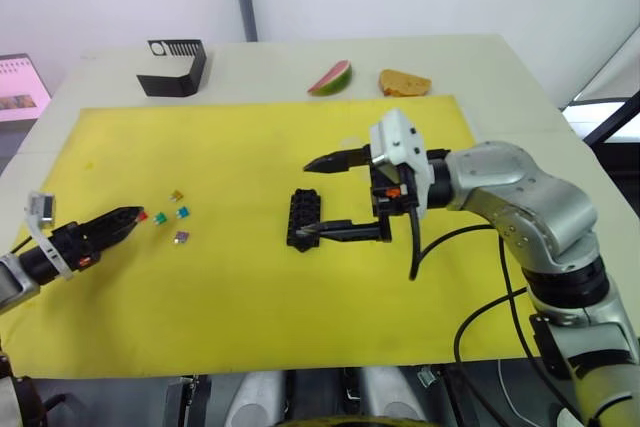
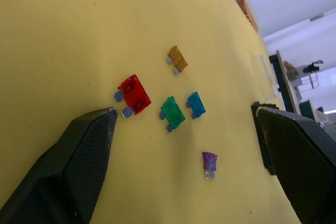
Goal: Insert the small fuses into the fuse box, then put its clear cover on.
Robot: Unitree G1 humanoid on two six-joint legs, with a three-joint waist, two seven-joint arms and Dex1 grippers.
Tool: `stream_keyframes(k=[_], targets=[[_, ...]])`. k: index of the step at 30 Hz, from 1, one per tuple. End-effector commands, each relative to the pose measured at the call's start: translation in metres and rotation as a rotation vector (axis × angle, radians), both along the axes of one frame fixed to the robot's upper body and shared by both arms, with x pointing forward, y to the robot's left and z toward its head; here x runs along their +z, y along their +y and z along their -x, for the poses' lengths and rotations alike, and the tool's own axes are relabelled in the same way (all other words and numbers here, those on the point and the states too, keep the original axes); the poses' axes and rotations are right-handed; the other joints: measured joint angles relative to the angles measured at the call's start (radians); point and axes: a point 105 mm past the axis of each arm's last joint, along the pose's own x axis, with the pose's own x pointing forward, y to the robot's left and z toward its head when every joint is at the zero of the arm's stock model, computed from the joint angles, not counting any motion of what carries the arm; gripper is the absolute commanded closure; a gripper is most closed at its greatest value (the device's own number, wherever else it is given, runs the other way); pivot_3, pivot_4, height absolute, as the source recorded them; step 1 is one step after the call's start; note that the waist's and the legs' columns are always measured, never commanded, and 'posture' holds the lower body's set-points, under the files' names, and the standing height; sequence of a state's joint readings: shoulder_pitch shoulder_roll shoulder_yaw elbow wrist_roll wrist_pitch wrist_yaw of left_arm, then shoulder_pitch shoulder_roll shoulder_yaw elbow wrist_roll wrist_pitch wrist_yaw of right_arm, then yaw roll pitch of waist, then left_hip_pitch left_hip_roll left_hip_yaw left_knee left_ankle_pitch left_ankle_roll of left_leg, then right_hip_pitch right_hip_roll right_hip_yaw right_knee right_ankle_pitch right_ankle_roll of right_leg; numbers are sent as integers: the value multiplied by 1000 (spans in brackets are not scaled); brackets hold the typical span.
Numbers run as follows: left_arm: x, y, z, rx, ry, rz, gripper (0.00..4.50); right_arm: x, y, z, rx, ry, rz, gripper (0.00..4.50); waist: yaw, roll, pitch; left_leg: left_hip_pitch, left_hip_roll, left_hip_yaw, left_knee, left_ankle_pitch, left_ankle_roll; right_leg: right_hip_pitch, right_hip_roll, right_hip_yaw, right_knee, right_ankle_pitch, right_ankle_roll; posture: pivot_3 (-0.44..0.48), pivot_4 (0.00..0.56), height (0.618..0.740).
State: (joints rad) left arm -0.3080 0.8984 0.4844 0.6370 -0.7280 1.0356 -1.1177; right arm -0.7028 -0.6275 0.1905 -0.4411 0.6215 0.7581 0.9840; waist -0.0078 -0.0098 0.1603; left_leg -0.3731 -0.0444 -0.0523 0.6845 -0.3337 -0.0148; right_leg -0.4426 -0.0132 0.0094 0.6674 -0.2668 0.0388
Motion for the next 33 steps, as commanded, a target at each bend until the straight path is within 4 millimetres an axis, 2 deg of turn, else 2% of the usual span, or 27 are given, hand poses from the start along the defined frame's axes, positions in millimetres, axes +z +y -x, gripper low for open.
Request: stream_keyframes(k=[1, 5, 9, 12, 22, 25, 27, 33], targets=[[-12, 1, 0, 19, 50, -10, 0, 12, -2, 4, 1, -64, 0, 70, 0, 0, 0, 0, 0, 0, 0, 0, 0, 0, 0, 0, 0, 0, 0, 0, 150, 740], [-15, -7, -3, -4, 47, 17, 0, 13, -5, 2, -14, -65, 0, 70, 2, 2, -1, 0, 0, 0, 0, 0, 0, 0, 0, 0, 0, 0, 0, 0, 150, 740], [-7, -15, -7, -22, 5, 90, 0, 11, -8, 0, -28, -65, 9, 70, 19, 3, -2, 0, 0, 0, 0, 0, 0, 0, 0, 0, 0, 0, 0, 0, 150, 740], [-12, -21, -6, -44, 25, 80, 0, 5, -11, -1, -39, -66, 30, 70, 24, 3, -2, 0, -1, 0, 0, 0, 0, 0, 0, 0, 0, 0, 0, 0, 150, 740], [-16, -19, -14, 5, 27, 92, 0, 4, -15, -3, -64, -68, 45, 70, 26, 5, -3, 0, -1, -1, 0, 0, 0, 1, -1, 0, -1, 0, 0, 0, 150, 740], [-17, -18, -15, 14, 34, 88, 877, 4, -16, -4, -66, -70, 51, 0, 25, 5, -3, 0, -1, -1, 0, 0, 0, 1, -1, 0, -1, 0, 0, 0, 150, 740], [-20, -17, -16, 28, 49, 74, 1832, 4, -17, -4, -67, -70, 53, 0, 24, 5, -3, 0, -1, -1, 0, 0, 0, 1, -1, 0, -1, 0, 0, 0, 150, 740], [-25, -27, -16, -8, 54, 75, 1832, 4, -21, -5, -70, -76, 69, 0, 25, 5, -3, 0, -1, -1, 0, 0, 0, 1, -1, 0, -1, 0, 0, 0, 150, 740]])
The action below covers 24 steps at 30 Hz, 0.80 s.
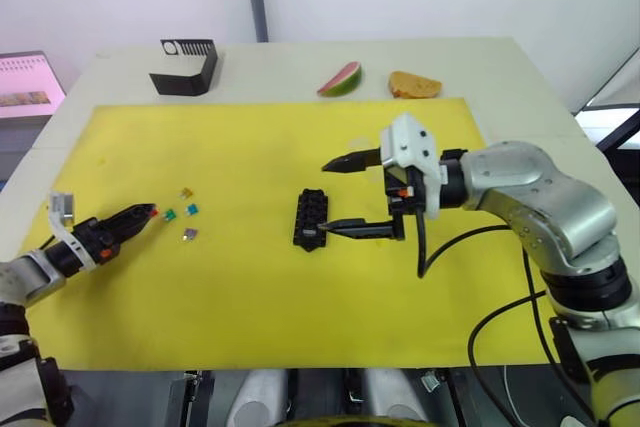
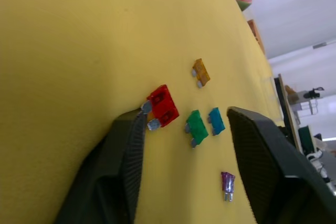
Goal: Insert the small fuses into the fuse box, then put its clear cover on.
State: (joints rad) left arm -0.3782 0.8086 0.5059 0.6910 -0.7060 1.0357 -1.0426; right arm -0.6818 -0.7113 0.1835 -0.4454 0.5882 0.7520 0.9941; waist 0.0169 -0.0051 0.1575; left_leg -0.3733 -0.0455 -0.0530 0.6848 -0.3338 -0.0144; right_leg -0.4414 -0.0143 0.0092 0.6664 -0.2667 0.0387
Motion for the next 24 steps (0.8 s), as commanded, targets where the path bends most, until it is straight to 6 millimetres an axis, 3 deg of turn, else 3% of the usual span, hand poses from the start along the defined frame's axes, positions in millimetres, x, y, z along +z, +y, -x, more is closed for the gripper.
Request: stream_keyframes(k=[1, 8, 11, 13, 14, 20, 22, 24], targets=[[-12, -16, 2, -55, 33, 8, 1832, 10, -4, 1, 3, -57, -3, 0, 0, 0, 0, 0, 0, 0, 0, 0, 0, 0, 0, 0, 0, 0, 0, 0, 150, 740], [-11, -15, 0, -29, 24, 34, 1832, 13, -3, 0, 8, -66, -9, 0, 6, 0, 0, 0, 0, 0, 0, 0, 0, 0, 0, 0, 0, 0, 0, 0, 150, 740], [-12, -13, -1, -12, 32, 27, 2646, 13, -3, 0, 9, -65, -9, 0, 9, 0, 0, 0, 0, 0, 0, 0, 0, 0, 0, 0, 0, 0, 0, 0, 150, 740], [-13, -10, -2, 0, 42, 18, 3642, 12, -2, 0, 10, -64, -10, 0, 10, 0, 0, 0, 0, 0, 0, 0, 0, 0, 0, 0, 0, 0, 0, 0, 150, 740], [-14, -9, -1, 6, 51, 4, 3830, 12, -2, 0, 10, -62, -13, 0, 9, 0, 0, 0, 0, 0, 0, 0, 0, 0, 0, 0, 0, 0, 0, 0, 150, 740], [-16, -4, -1, 31, 71, -12, 3830, 12, -4, 1, 3, -50, -24, 0, -1, 0, 0, 0, 0, 0, 0, 0, 0, 0, 0, 0, 0, 0, 0, 0, 150, 740], [-19, -1, -2, 47, 85, -34, 4391, 11, -5, 1, 0, -47, -24, 0, -2, 0, 0, 0, 0, 0, 0, 0, 0, 0, 0, 0, 0, 0, 0, 0, 150, 740], [-20, 1, -3, 60, 86, -44, 4476, 11, -7, 1, -7, -44, -23, 0, -3, 0, 0, 0, 0, 0, 0, 0, 0, 0, 0, 0, 0, 0, 0, 0, 150, 740]])
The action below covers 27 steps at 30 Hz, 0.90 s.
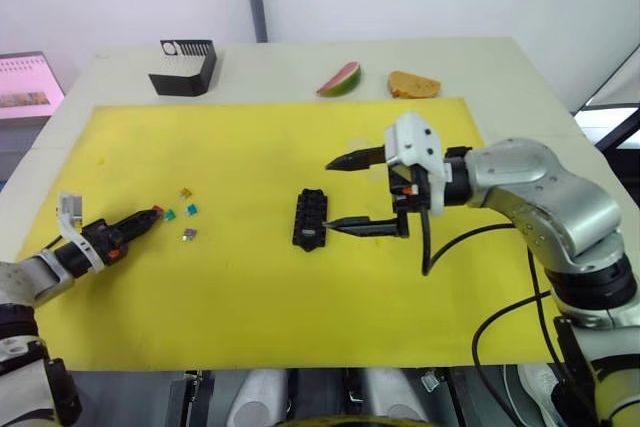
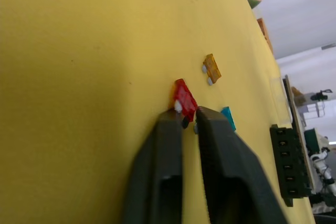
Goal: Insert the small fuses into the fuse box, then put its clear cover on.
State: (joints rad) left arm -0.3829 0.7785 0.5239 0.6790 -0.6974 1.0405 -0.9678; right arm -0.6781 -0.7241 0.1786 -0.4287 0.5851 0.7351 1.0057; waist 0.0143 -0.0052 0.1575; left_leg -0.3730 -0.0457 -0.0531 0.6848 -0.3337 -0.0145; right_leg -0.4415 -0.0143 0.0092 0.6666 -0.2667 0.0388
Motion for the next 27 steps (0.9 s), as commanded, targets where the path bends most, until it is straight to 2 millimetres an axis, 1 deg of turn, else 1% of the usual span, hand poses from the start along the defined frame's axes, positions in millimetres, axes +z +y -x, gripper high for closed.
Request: stream_keyframes(k=[1, 5, 8, 10, 12, 13, 15, 17, 18, 21, 25, 27], targets=[[-13, 3, 1, 25, 49, -31, 4476, 11, -4, 3, -3, -42, -25, 0, -1, 0, 0, 0, 0, 0, 0, 0, 0, 0, 0, 0, 0, 0, 0, 0, 150, 740], [-7, 7, 0, 44, 22, -26, 4476, 11, -5, 3, -9, -39, -30, 0, -2, 1, 0, 1, 0, 0, 0, 0, -1, 0, 0, 0, 1, 0, 0, 0, 150, 740], [5, 14, 1, 60, -19, -15, 4476, 11, -6, 4, -12, -35, -39, 0, -3, 1, 0, 1, 0, 0, 0, 0, -1, 0, 0, 0, 1, 0, 0, 0, 150, 740], [36, 22, 2, 72, -104, 9, 4476, 15, -7, 4, -20, -20, -69, 0, -4, 1, 0, 0, 0, 0, 0, 0, -1, -1, 0, 0, 1, 0, 0, 0, 150, 740], [65, 22, 5, 56, -180, 30, 4476, 19, -8, 4, -28, 6, -108, 0, -6, -2, 1, -1, 0, 0, 0, 1, -1, -1, 1, 0, 1, 0, 0, 0, 150, 740], [71, 21, 6, 48, -197, 33, 4476, 20, -8, 4, -30, 15, -121, 0, -8, -5, 1, -1, 1, 0, 0, 1, -1, -2, 1, 0, 1, 0, 0, 0, 150, 740], [101, 1, 11, -50, -275, 44, 4476, 26, -9, 4, -41, 66, -187, 0, -9, -6, 1, -1, 1, 0, 0, 0, -1, -2, 1, 0, 1, 0, 0, 0, 150, 740], [123, -24, 16, -164, -331, 38, 4476, 30, -8, 4, -53, 126, -258, 0, -7, -6, 1, -2, 1, 0, 0, 0, 0, -1, 0, 0, -1, 0, 0, 0, 150, 740], [129, -35, 17, -206, -342, 23, 4476, 31, -8, 3, -59, 148, -285, 0, -5, -6, 1, -2, 1, 0, 0, 0, 0, -1, 0, 0, -1, 0, 0, 0, 150, 740], [138, -64, 17, -305, -364, -20, 4476, 34, -5, -2, -84, 185, -339, 0, -3, -6, 1, -1, 1, 0, 0, 0, 0, -1, 0, 0, -1, 0, 0, 0, 150, 740], [165, -108, 19, -489, -462, 44, 4476, 42, 3, -15, -127, 242, -457, 0, -6, -7, 1, -1, 1, 0, 0, 0, -1, -1, 1, 0, 0, 0, 0, 0, 150, 740], [174, -124, 22, -570, -494, 72, 4476, 48, 7, -22, -141, 286, -525, 0, -15, -7, 1, -1, 1, 0, 0, 3, -5, -1, 1, 0, 1, 0, 0, 0, 150, 740]])
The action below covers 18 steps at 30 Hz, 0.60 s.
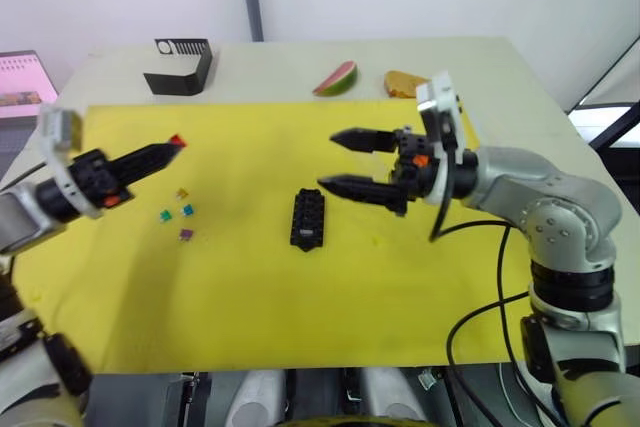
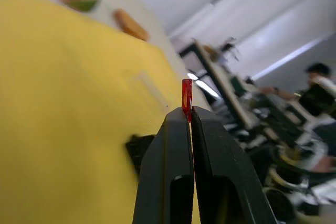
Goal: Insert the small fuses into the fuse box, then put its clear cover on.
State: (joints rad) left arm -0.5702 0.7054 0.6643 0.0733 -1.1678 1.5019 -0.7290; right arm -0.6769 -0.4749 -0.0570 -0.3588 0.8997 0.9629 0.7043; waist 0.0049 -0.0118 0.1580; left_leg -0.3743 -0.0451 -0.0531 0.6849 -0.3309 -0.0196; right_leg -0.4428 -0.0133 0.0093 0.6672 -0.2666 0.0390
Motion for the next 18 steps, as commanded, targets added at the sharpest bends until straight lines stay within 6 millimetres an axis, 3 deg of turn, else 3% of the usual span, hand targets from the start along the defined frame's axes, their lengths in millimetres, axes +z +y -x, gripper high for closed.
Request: stream_keyframes(k=[1, 10, 15, 16, 18], targets=[[27, -28, 11, -156, -98, 12, 4476, 22, 4, -8, -23, 40, -140, 0, -12, 0, 0, 0, 0, 0, 0, 1, -2, 0, 0, 0, 0, 0, 0, 0, 150, 740], [45, -76, 9, -341, -163, 85, 4476, 34, 15, -19, -12, 182, -317, 0, -23, 0, 0, 0, 0, 0, 0, 2, -3, 0, 0, 0, 0, 0, 0, 0, 150, 740], [48, -85, 6, -336, -188, 104, 4476, 38, 20, -21, -29, 216, -363, 0, -24, 0, 0, 0, 0, 0, 0, 2, -4, -1, 1, 0, 1, 0, 0, 0, 150, 740], [46, -87, 3, -319, -189, 91, 4500, 37, 21, -21, -31, 214, -357, 588, -23, 0, 0, 0, 0, 0, 0, 2, -4, -1, 1, 0, 1, 0, 0, 0, 150, 740], [45, -90, 3, -322, -195, 90, 4500, 36, 23, -18, -26, 214, -351, 1288, -22, 0, 0, 0, 0, 0, 0, 2, -4, -1, 1, 0, 1, 0, 0, 0, 150, 740]])
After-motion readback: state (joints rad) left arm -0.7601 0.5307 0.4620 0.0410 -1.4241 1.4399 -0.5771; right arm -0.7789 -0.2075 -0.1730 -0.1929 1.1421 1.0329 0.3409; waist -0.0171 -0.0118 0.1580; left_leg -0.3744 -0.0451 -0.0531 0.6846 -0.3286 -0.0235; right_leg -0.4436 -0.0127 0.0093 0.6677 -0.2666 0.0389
